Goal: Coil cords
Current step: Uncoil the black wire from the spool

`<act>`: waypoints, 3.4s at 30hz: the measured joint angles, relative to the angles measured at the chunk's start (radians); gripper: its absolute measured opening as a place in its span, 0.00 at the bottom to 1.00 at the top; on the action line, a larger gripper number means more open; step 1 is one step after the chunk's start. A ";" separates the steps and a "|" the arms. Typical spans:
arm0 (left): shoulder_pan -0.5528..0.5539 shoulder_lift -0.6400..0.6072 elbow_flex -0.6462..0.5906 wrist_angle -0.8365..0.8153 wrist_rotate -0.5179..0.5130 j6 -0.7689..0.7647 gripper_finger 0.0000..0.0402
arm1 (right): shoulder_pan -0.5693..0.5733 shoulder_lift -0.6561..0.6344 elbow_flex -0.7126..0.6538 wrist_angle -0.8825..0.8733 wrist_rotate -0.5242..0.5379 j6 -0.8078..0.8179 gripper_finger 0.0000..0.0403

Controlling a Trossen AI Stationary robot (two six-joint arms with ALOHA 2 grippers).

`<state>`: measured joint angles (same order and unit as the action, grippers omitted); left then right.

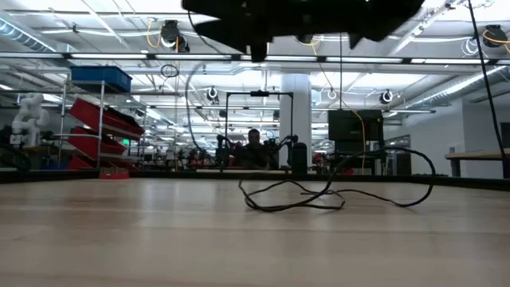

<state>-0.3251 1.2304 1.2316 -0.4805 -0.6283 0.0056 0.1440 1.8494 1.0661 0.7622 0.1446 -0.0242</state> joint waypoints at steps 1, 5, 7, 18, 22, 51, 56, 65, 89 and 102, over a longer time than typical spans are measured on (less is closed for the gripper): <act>0.002 0.000 0.000 -0.006 0.000 0.000 0.00 | 0.000 0.013 0.031 -0.037 0.020 -0.015 0.62; 0.003 0.000 0.000 -0.009 0.000 0.001 0.00 | -0.002 0.057 0.125 -0.143 0.068 -0.083 0.62; 0.003 0.000 0.000 -0.012 0.000 0.001 0.00 | -0.001 0.060 0.153 -0.165 0.068 -0.099 0.61; -0.006 -0.020 0.000 -0.066 -0.010 -0.035 0.00 | 0.026 0.053 0.161 -0.202 0.115 -0.103 0.22; -0.012 -0.028 0.000 -0.086 -0.015 -0.052 0.00 | 0.041 0.050 0.161 -0.212 0.119 -0.121 0.03; -0.056 -0.054 0.000 -0.112 -0.010 -0.042 0.00 | 0.142 -0.504 0.161 -0.923 0.386 -0.063 0.00; -0.057 -0.072 0.000 -0.113 -0.010 -0.042 0.00 | 0.142 -0.533 0.161 -0.969 0.389 -0.047 0.00; -0.057 -0.074 0.000 -0.145 -0.009 -0.048 0.00 | 0.141 -0.540 0.161 -1.042 0.384 -0.043 0.00; -0.057 -0.025 0.000 0.029 0.204 0.083 0.00 | -0.073 -0.483 0.285 -0.757 0.061 -0.293 0.00; -0.057 -0.014 0.000 0.079 0.215 0.160 0.00 | -0.179 -0.300 0.285 -0.749 -0.167 -0.216 0.00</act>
<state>-0.3820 1.2161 1.2320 -0.4019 -0.4133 0.1656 -0.0345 1.5496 1.3510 0.0135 -0.0225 -0.2403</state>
